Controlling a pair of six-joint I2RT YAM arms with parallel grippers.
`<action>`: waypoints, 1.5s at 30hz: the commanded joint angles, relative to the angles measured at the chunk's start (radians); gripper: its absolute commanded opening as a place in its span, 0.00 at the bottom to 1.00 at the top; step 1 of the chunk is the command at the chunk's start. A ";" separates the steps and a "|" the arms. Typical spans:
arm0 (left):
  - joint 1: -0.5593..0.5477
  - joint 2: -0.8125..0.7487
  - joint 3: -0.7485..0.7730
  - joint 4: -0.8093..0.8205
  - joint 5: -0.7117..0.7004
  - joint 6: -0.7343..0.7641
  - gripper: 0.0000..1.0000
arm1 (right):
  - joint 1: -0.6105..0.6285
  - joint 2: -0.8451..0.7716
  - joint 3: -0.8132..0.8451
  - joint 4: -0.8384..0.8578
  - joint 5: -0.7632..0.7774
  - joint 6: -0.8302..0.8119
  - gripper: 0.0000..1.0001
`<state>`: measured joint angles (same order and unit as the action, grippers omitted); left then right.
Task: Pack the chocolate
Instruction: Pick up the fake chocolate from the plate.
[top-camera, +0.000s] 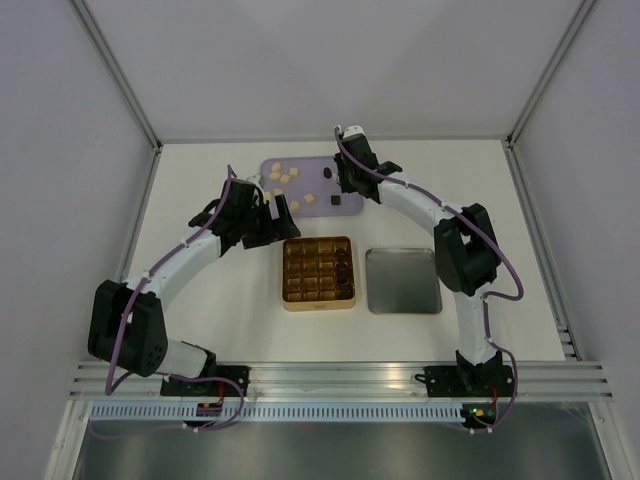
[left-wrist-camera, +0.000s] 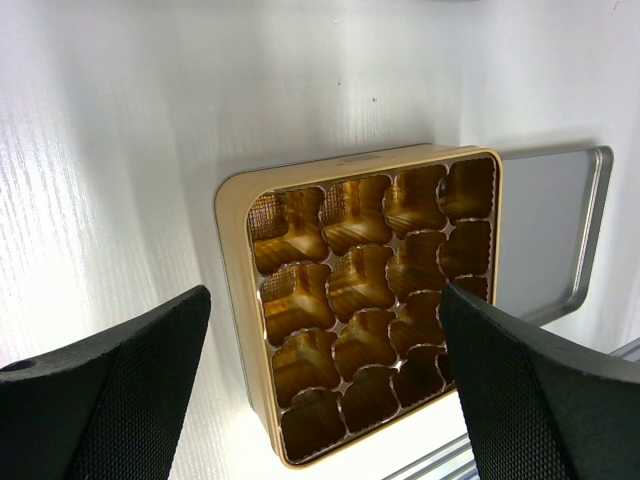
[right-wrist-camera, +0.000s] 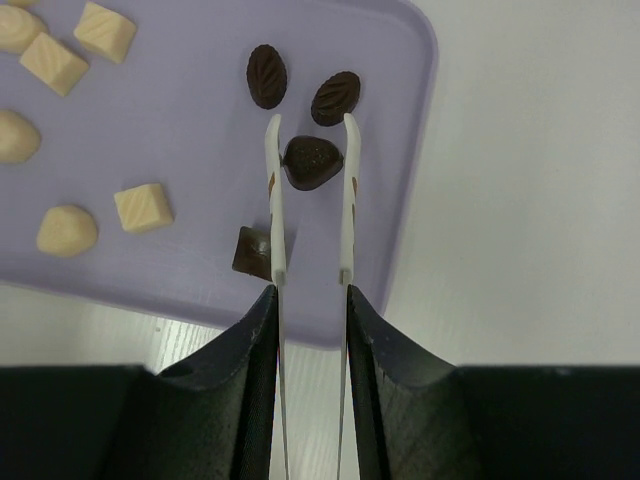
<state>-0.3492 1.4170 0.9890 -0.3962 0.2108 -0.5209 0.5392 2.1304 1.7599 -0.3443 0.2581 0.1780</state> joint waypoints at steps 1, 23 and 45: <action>-0.004 -0.033 0.023 -0.001 -0.010 0.025 1.00 | -0.004 -0.122 -0.025 0.077 -0.010 0.003 0.12; -0.002 -0.122 -0.049 -0.012 -0.045 0.001 1.00 | 0.129 -0.635 -0.545 0.096 -0.117 0.109 0.11; -0.002 -0.228 -0.124 -0.047 -0.062 -0.013 1.00 | 0.303 -0.721 -0.669 0.045 -0.025 0.153 0.11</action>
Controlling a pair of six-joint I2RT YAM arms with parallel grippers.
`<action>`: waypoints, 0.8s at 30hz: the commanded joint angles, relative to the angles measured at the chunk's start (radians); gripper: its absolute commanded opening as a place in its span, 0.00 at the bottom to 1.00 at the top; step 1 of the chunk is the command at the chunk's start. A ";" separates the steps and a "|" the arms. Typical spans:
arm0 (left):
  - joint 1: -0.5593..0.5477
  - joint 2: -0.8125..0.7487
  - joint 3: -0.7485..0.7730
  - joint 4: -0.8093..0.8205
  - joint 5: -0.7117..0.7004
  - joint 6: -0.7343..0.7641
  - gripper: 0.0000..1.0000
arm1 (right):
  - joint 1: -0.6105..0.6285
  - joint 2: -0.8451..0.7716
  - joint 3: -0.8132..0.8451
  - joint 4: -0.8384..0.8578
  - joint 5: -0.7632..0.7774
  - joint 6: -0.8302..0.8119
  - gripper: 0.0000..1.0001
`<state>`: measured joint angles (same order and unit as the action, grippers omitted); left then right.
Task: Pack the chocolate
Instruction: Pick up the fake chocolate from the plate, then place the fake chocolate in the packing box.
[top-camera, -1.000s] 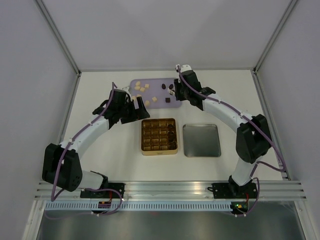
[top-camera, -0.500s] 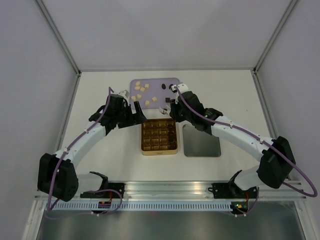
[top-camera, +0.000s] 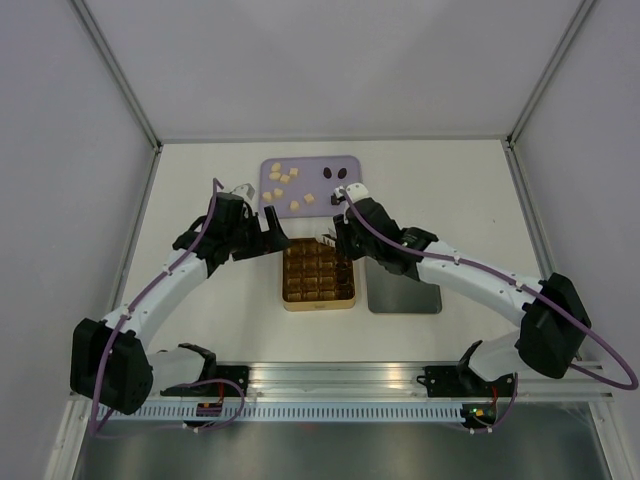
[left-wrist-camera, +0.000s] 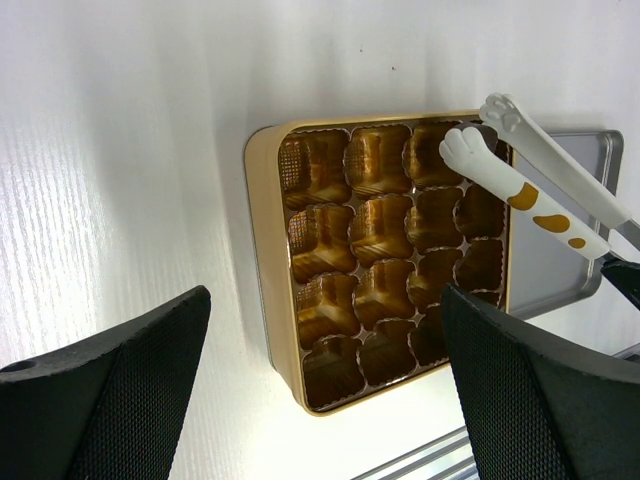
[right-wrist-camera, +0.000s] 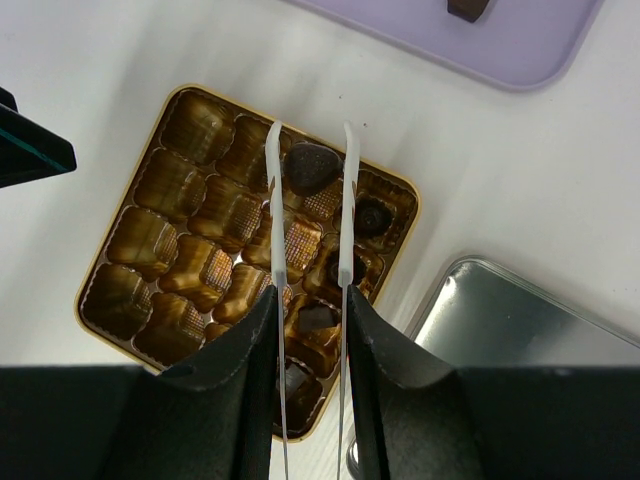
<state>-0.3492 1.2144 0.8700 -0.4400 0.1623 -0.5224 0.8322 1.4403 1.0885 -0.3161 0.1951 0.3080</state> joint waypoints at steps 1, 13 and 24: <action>-0.002 -0.027 -0.005 -0.006 -0.015 -0.010 1.00 | 0.013 -0.029 0.002 0.015 0.038 0.025 0.11; -0.004 -0.036 -0.006 -0.008 -0.017 -0.007 1.00 | 0.054 -0.032 -0.067 0.073 0.119 0.016 0.11; -0.004 -0.035 -0.008 -0.009 -0.017 -0.004 1.00 | 0.079 -0.037 -0.134 0.189 0.150 0.026 0.11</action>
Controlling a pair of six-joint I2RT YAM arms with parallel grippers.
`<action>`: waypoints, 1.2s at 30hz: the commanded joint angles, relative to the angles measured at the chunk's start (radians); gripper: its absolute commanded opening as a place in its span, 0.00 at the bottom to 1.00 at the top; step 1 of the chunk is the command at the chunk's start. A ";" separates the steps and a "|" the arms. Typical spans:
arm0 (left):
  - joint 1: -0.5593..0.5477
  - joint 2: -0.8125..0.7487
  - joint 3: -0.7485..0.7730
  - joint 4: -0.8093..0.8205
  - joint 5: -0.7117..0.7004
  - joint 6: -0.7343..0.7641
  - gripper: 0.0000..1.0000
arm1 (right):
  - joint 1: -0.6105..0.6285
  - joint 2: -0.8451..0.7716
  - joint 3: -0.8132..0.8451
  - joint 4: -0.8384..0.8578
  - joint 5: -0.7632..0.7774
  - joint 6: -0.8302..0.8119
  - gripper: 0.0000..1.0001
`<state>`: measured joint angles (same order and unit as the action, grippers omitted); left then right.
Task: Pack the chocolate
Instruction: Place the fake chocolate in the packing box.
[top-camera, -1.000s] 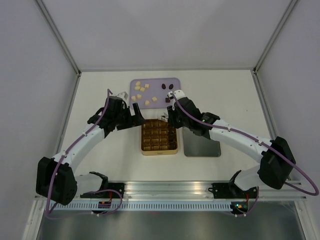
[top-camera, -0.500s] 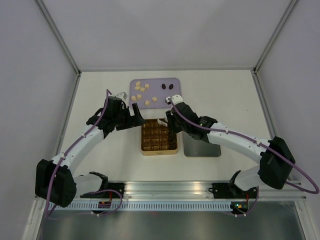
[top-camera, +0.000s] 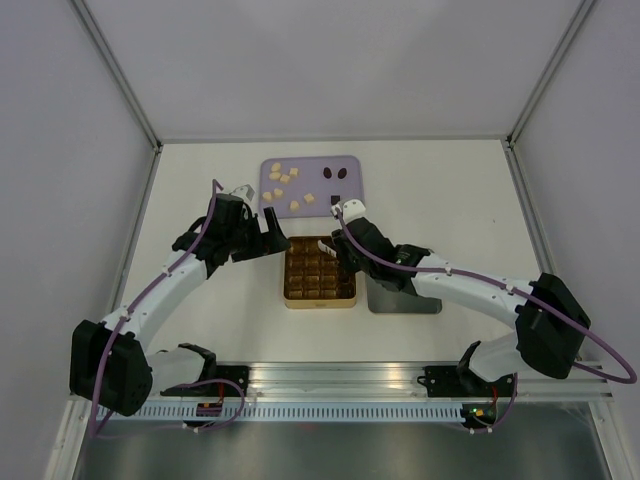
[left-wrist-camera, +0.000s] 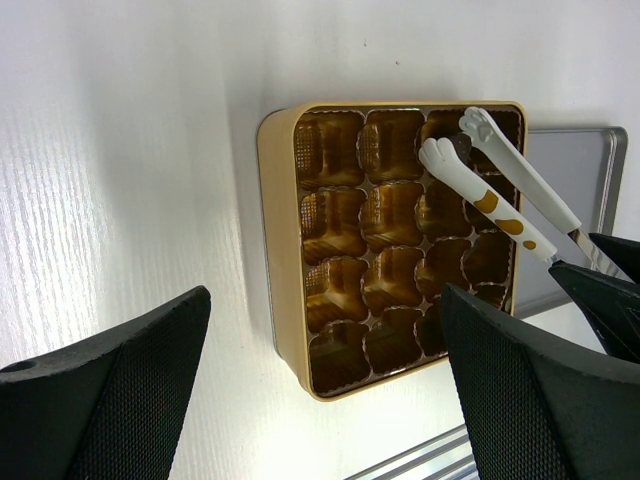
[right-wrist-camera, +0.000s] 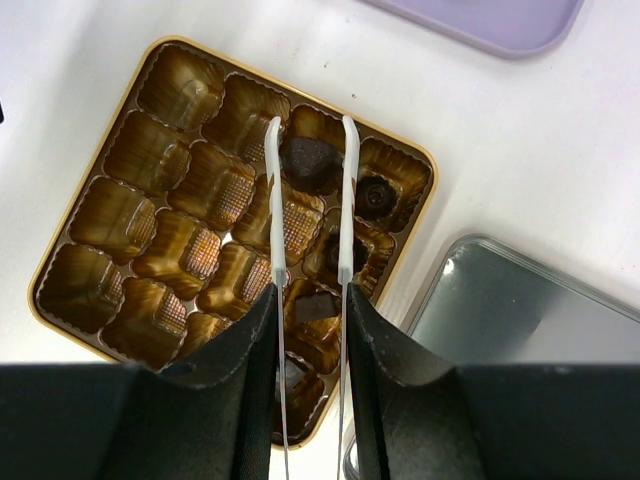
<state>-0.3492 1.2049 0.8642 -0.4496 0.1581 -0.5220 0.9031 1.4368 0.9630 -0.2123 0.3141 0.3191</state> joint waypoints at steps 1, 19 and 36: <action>-0.004 -0.027 -0.002 0.000 -0.014 -0.004 1.00 | 0.014 -0.032 -0.010 0.090 0.046 0.017 0.11; -0.002 -0.022 -0.001 0.000 -0.014 -0.003 1.00 | 0.063 0.002 -0.032 0.100 0.145 0.026 0.11; -0.004 -0.028 -0.005 0.002 -0.015 0.000 1.00 | 0.066 0.027 -0.056 0.131 0.144 0.041 0.16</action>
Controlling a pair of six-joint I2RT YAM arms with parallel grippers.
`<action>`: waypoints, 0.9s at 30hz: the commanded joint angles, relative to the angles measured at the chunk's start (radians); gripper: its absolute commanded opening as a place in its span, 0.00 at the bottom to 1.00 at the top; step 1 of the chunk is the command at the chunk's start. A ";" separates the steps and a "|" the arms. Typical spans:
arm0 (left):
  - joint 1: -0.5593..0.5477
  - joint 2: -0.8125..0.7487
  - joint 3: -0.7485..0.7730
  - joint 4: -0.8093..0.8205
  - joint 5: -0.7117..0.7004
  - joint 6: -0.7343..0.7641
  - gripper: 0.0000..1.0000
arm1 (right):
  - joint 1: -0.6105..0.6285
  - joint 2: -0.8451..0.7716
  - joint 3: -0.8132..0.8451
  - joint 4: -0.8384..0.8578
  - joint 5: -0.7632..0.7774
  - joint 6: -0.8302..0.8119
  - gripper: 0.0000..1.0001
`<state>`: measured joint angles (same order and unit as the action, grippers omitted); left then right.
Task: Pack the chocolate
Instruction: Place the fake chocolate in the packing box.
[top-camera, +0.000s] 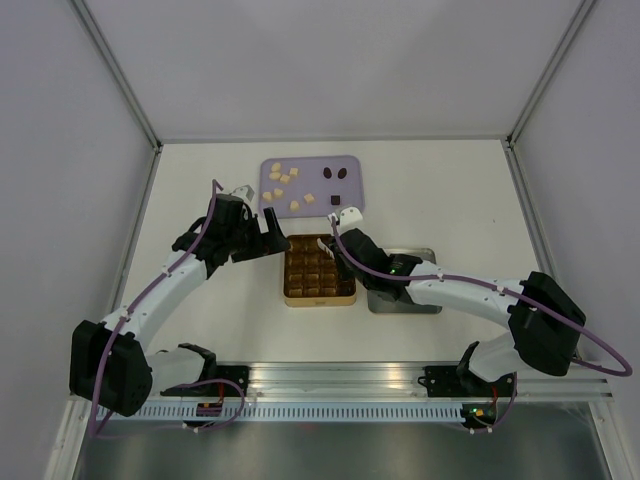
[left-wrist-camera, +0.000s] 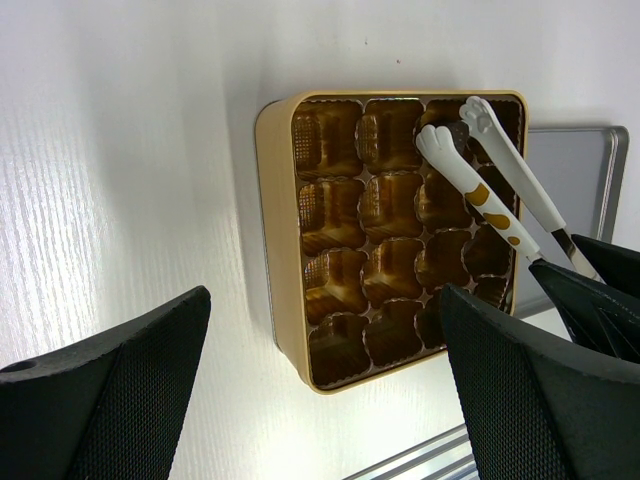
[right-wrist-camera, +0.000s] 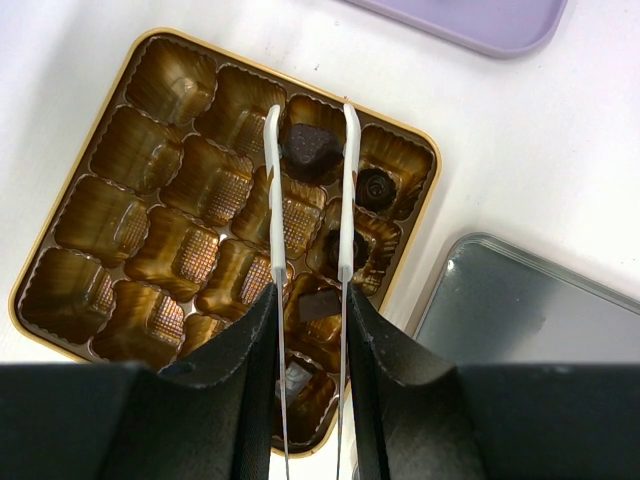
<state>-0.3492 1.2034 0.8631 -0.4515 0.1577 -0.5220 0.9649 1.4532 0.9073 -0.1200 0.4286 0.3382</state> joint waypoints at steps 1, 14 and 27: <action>-0.002 -0.027 -0.004 0.002 -0.015 -0.001 1.00 | 0.006 0.012 -0.001 0.037 0.030 0.024 0.17; -0.002 -0.028 -0.004 0.002 -0.017 0.002 1.00 | 0.006 -0.002 -0.002 0.017 0.032 0.036 0.25; -0.004 -0.027 -0.004 0.004 -0.017 0.000 1.00 | 0.008 0.001 0.013 0.000 0.030 0.042 0.33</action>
<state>-0.3492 1.2030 0.8604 -0.4561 0.1574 -0.5220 0.9653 1.4574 0.9073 -0.1284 0.4286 0.3573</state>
